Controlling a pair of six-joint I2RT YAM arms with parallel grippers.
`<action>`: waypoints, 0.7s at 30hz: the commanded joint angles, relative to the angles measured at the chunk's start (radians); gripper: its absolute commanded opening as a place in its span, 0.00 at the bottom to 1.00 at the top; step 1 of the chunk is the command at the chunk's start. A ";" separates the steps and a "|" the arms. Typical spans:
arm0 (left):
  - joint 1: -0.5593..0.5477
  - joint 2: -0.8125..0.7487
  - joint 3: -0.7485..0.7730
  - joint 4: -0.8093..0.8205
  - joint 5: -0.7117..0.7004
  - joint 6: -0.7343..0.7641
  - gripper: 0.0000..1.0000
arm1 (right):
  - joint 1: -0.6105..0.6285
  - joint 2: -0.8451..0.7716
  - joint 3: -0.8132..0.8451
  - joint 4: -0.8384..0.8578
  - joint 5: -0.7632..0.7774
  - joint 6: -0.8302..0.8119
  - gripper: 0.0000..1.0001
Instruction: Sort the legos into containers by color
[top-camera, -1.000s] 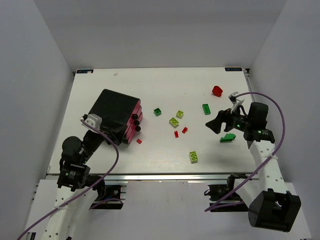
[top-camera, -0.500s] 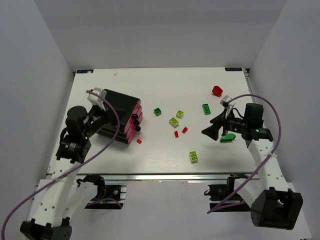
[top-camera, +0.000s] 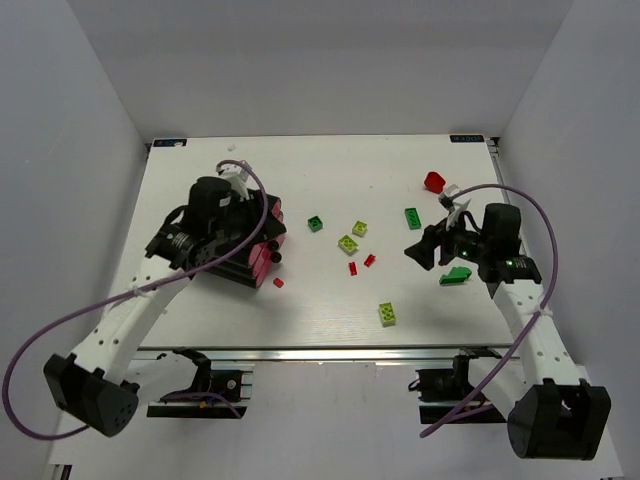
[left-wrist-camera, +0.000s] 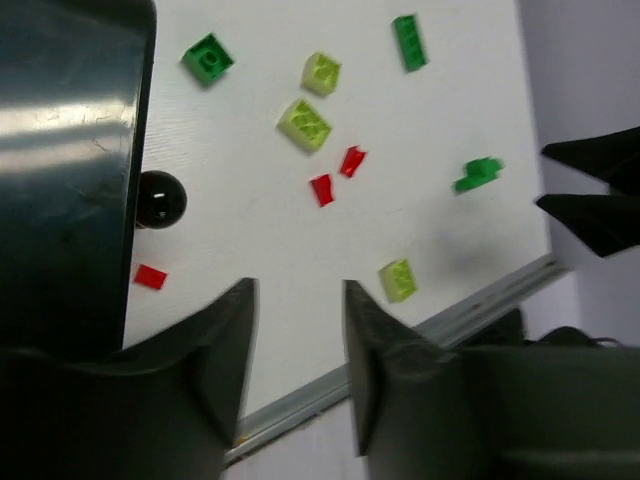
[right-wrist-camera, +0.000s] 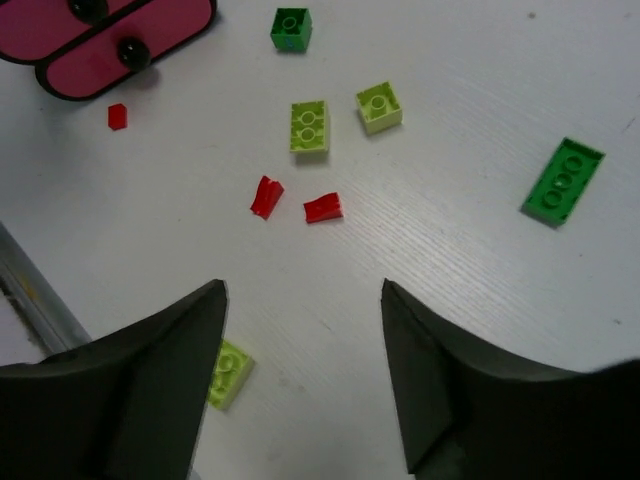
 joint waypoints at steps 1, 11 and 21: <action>-0.080 0.062 0.112 -0.105 -0.228 -0.033 0.58 | 0.029 0.036 0.036 0.043 -0.020 0.042 0.74; -0.143 0.168 0.332 -0.274 -0.551 -0.090 0.94 | 0.331 0.371 0.257 0.134 -0.014 0.124 0.82; -0.143 0.031 0.398 -0.346 -0.797 -0.063 0.73 | 0.581 0.596 0.401 0.421 0.053 0.236 0.82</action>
